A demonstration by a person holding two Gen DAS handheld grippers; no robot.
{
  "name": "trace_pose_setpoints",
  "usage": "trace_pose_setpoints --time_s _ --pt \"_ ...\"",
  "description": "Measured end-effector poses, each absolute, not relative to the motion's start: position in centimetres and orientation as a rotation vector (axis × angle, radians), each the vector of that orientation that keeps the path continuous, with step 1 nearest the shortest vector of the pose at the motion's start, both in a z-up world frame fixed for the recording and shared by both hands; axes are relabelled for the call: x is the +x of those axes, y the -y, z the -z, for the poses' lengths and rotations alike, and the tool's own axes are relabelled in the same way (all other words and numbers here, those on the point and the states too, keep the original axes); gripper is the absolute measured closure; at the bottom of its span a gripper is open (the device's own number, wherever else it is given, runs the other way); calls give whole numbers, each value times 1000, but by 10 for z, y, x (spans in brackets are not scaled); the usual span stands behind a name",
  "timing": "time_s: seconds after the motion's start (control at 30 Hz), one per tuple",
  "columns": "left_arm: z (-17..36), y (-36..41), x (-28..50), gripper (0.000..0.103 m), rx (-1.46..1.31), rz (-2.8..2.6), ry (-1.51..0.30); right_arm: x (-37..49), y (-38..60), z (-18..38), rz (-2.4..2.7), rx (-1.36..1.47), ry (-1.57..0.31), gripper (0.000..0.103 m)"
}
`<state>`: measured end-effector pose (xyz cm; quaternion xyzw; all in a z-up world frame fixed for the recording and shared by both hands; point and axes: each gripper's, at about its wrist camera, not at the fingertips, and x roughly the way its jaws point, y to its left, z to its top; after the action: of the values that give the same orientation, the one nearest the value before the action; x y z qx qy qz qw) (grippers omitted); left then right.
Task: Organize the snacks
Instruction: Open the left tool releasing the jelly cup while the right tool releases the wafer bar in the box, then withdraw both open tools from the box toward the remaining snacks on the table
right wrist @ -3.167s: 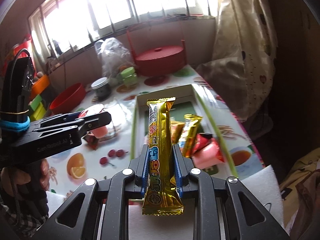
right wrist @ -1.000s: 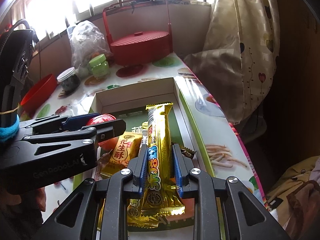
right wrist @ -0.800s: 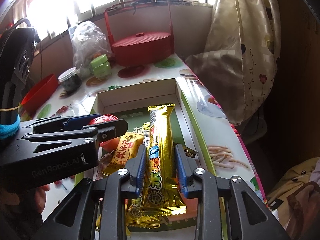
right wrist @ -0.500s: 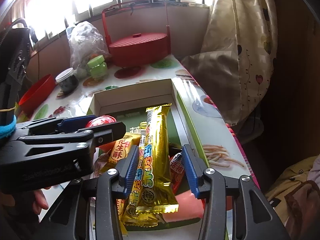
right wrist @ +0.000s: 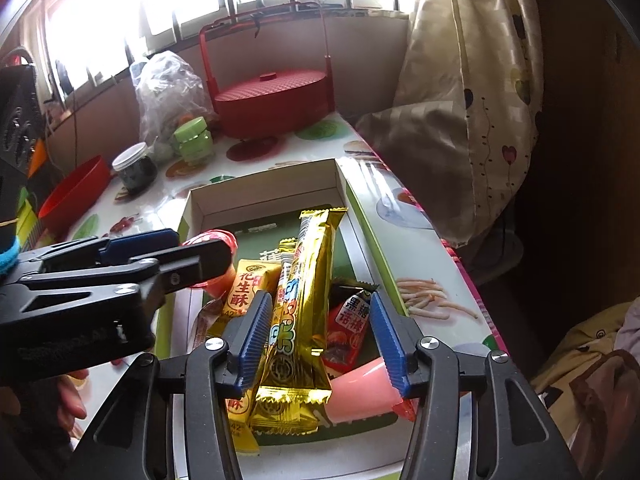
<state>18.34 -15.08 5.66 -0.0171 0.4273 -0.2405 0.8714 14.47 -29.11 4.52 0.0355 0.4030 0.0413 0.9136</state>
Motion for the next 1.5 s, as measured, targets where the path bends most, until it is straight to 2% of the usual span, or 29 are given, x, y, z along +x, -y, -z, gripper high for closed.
trace_pose_setpoints --time_s 0.63,1.5 --pt "-73 129 152 43 8 446 -846 126 283 -57 -61 82 -819 50" --pt "-71 32 123 44 -78 304 -800 117 219 -75 -209 61 -768 50"
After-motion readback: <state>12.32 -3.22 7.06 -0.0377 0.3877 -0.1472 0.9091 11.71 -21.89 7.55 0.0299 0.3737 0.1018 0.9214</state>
